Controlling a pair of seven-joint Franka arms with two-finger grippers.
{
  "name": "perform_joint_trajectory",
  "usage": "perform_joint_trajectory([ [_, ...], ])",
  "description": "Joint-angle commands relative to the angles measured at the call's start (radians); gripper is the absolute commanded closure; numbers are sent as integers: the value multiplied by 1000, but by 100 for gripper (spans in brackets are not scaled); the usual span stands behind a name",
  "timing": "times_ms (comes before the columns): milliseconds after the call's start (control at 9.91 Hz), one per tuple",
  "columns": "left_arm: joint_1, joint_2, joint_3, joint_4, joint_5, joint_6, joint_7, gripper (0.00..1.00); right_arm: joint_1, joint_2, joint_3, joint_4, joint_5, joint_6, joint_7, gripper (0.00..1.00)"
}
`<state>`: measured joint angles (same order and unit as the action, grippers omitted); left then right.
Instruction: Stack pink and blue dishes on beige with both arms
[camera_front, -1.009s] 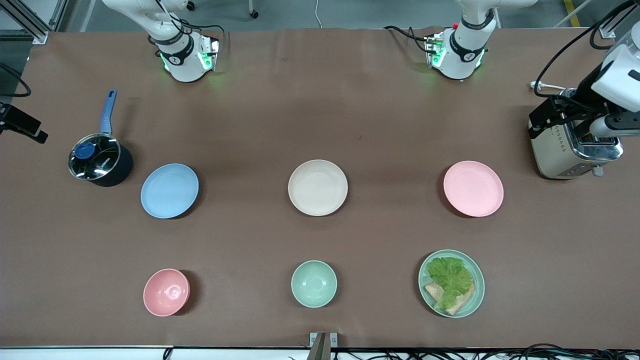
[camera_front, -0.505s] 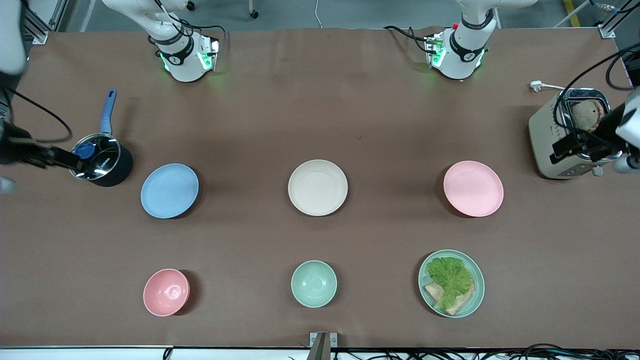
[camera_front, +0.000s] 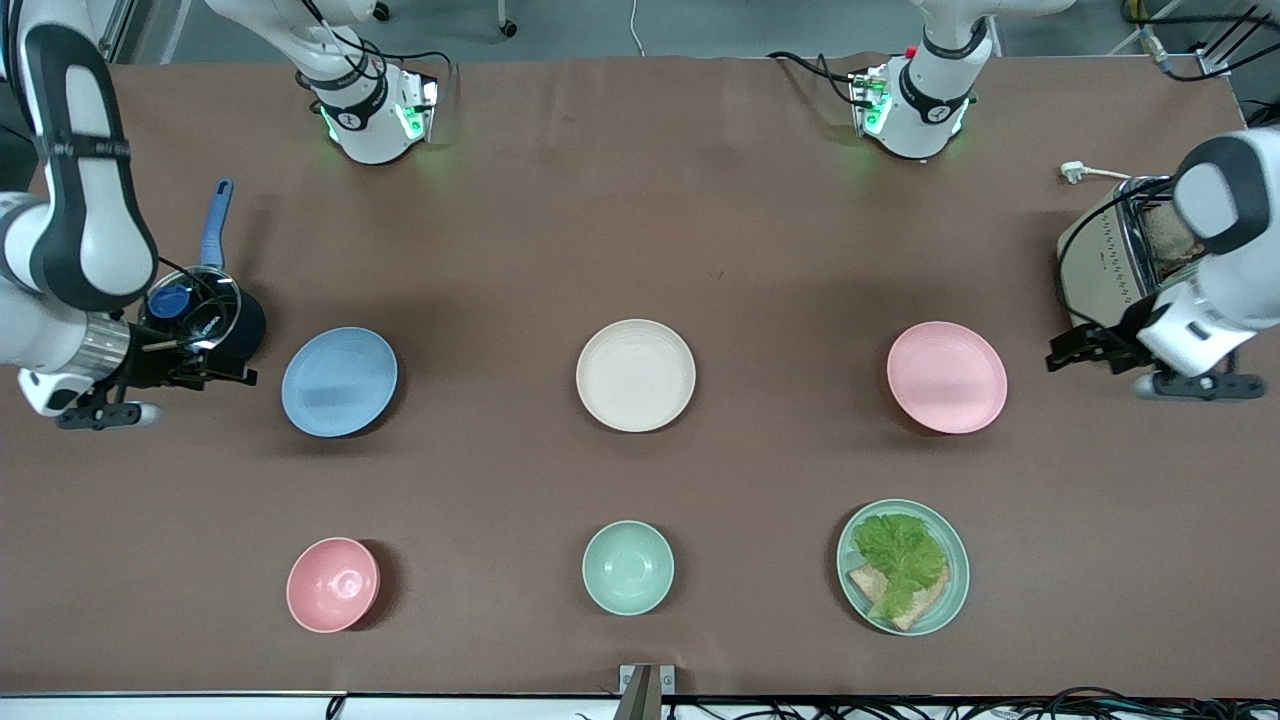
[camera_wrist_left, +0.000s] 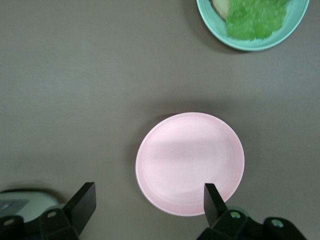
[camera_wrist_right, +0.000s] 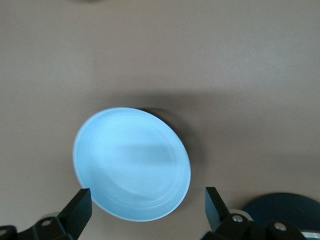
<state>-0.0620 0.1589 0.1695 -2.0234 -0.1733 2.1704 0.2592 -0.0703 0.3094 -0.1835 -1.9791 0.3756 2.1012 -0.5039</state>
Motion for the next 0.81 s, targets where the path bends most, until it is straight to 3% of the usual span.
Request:
perform_joint_trajectory([
  [0,-4,105,5,-24,-101,84,96,7,-5,61,-27,-61,147,55,-175,0],
  [303,1,218,5,-24,-127,190,139,12,4,118,-24,-139,245,187,-280,4],
  [505,28,266,5,-41,-130,222,234,17,0,154,-25,-138,330,192,-372,20],
  [706,30,286,5,-84,-187,262,291,25,3,166,-25,-138,341,191,-369,39],
])
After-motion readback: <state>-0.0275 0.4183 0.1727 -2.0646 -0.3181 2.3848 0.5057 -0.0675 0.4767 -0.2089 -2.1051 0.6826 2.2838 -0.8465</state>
